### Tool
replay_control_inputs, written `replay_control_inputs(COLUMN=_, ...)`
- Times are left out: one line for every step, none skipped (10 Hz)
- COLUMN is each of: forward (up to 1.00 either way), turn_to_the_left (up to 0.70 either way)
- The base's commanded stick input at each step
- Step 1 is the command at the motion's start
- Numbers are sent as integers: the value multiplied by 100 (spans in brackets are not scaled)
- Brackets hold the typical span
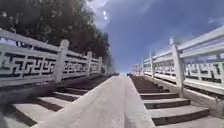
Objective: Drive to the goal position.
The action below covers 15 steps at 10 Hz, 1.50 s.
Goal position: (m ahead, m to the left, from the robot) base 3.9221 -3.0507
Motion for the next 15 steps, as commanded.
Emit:
replay_control_inputs(forward=45, turn_to_the_left=-25)
replay_control_inputs(forward=45, turn_to_the_left=-25)
replay_control_inputs(forward=45, turn_to_the_left=0)
replay_control_inputs(forward=45, turn_to_the_left=0)
replay_control_inputs(forward=45, turn_to_the_left=0)
replay_control_inputs(forward=45, turn_to_the_left=0)
replay_control_inputs(forward=45, turn_to_the_left=-12)
replay_control_inputs(forward=45, turn_to_the_left=-5)
replay_control_inputs(forward=45, turn_to_the_left=0)
replay_control_inputs(forward=45, turn_to_the_left=0)
replay_control_inputs(forward=45, turn_to_the_left=0)
replay_control_inputs(forward=45, turn_to_the_left=0)
replay_control_inputs(forward=45, turn_to_the_left=0)
replay_control_inputs(forward=45, turn_to_the_left=0)
replay_control_inputs(forward=45, turn_to_the_left=0)
